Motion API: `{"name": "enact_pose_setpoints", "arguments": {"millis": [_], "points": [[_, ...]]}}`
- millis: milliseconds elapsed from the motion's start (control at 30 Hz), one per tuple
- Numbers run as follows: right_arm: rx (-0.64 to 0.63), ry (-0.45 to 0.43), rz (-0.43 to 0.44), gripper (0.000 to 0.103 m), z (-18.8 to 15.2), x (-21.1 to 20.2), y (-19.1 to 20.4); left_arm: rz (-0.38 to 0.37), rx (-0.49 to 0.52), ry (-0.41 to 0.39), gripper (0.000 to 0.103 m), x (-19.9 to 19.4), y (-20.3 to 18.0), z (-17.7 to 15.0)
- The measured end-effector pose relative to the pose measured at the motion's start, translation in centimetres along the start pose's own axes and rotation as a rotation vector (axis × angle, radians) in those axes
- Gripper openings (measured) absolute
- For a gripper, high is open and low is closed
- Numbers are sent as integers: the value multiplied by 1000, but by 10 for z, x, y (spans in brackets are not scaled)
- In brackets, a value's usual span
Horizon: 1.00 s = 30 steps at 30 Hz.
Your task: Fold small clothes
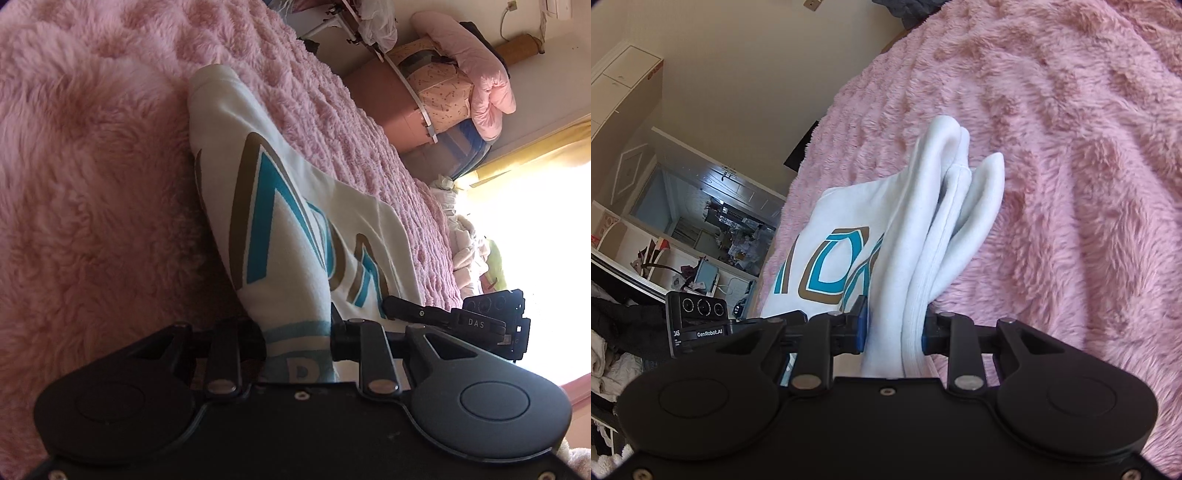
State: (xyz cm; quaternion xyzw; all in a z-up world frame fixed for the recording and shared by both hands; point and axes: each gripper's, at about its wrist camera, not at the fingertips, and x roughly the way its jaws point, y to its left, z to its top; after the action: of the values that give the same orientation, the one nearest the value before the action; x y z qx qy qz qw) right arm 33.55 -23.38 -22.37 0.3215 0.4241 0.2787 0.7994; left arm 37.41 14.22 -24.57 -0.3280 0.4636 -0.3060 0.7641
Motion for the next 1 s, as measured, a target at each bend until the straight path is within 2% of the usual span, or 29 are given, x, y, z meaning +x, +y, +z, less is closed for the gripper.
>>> {"name": "enact_pose_setpoints", "arguments": {"millis": [67, 167, 200, 233, 300, 333, 400, 467, 533, 567, 633, 733, 900, 1000], "points": [[21, -4, 0, 26, -4, 2, -11, -2, -41, 13, 41, 2, 17, -2], [29, 10, 20, 26, -6, 3, -21, -3, -69, 17, 44, 0, 24, -5], [30, 18, 29, 29, -7, 4, -23, 5, -73, 17, 44, -3, 23, -4], [45, 28, 33, 38, -9, 3, -27, 22, -73, 15, 45, -9, 21, -2], [71, 22, 18, 45, -8, -3, -32, 61, -40, 1, 46, -23, 11, 1], [67, 17, 5, 45, -7, -10, -30, 92, -9, -4, 46, -33, 3, 2], [5, -19, -42, 45, -6, -24, -20, 165, 58, -33, 47, -52, -13, 1], [-116, -76, -114, 45, -5, -40, 2, 230, 161, -106, 48, -70, -35, -2], [-283, -150, -143, 45, -6, -50, 34, 247, 235, -171, 50, -81, -56, -5], [-370, -193, -163, 45, -8, -52, 49, 231, 258, -186, 51, -81, -63, -5], [-534, -268, -214, 44, -12, -49, 75, 222, 308, -202, 52, -73, -74, -3], [-654, -270, -283, 38, -6, -26, 89, 325, 349, -214, 52, -46, -79, 2], [-613, -186, -401, 32, 18, 13, 60, 372, 331, -164, 52, -8, -58, 12], [-555, -168, -418, 29, 26, 20, 40, 392, 322, -128, 52, 10, -44, 14]]}}
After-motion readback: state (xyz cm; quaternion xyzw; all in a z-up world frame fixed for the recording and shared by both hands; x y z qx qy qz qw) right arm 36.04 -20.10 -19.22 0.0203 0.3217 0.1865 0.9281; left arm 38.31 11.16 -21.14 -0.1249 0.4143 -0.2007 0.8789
